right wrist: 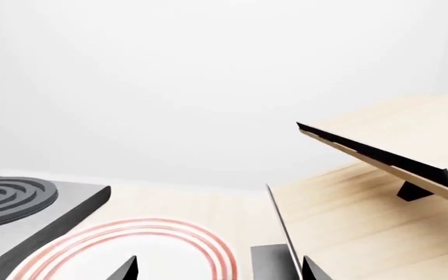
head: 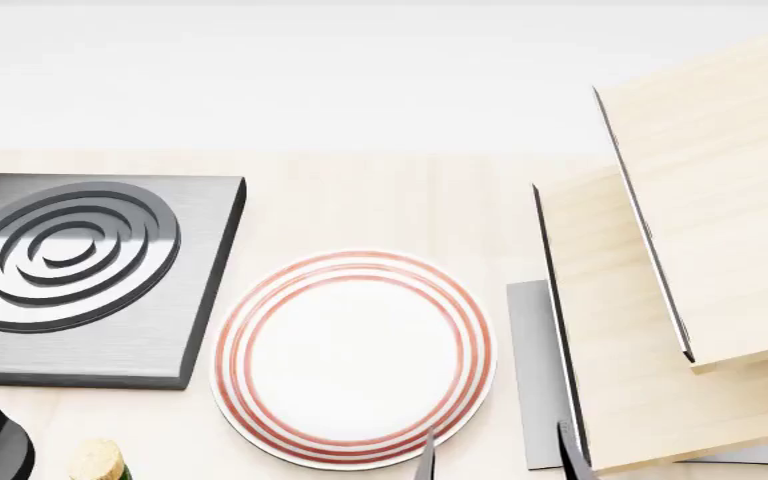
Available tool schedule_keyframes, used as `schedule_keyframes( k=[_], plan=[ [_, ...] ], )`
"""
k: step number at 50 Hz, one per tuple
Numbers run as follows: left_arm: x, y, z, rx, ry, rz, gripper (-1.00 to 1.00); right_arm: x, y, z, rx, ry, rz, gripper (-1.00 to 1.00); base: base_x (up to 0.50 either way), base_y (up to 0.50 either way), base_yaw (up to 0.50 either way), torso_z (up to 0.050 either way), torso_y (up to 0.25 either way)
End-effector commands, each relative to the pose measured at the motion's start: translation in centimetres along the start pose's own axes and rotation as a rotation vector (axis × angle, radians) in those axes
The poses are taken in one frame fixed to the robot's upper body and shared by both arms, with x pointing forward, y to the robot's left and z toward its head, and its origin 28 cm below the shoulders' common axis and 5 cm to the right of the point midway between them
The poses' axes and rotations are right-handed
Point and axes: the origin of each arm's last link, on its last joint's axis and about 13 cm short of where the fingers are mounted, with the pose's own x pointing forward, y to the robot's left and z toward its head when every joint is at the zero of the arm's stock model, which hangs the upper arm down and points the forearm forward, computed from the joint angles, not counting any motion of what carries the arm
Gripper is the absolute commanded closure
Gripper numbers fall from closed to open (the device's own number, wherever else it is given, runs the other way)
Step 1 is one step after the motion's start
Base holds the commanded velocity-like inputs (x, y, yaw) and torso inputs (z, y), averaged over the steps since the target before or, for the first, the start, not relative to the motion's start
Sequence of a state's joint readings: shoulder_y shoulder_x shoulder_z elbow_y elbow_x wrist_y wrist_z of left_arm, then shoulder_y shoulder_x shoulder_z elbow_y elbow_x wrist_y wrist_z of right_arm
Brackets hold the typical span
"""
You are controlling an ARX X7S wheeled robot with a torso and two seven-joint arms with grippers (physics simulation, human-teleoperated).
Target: Pick up the akita bowl and put it on the plate.
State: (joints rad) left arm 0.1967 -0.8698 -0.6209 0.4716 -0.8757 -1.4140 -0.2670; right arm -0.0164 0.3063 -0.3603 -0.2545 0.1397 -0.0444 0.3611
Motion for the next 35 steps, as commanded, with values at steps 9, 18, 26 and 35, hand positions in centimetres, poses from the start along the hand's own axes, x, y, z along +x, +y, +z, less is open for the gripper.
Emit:
schedule_keyframes(
  k=[9,18,26,35],
  plan=[
    [1.0,-0.5,-0.9,-0.003,0.05,-0.031,-1.0,0.1,0.2,-0.2,-0.004,0.005,0.005,-1.0,0.0,0.0,0.0,0.0,0.0],
    [2.0,-1.2,-1.2,0.003,0.07,-0.051,-1.0,0.1,0.2,-0.2,-0.006,0.004,0.006,-1.0,0.0,0.0,0.0,0.0,0.0],
    [3.2,-2.0,-1.6,0.017,0.094,-0.077,-1.0,0.1,0.1,-0.2,-0.006,0.005,0.006,-1.0,0.0,0.0,0.0,0.0,0.0],
    [4.4,-2.7,-2.2,0.021,0.11,-0.09,1.0,0.1,0.2,-0.3,-0.004,0.006,0.005,-1.0,0.0,0.0,0.0,-0.002,0.0]
  ],
)
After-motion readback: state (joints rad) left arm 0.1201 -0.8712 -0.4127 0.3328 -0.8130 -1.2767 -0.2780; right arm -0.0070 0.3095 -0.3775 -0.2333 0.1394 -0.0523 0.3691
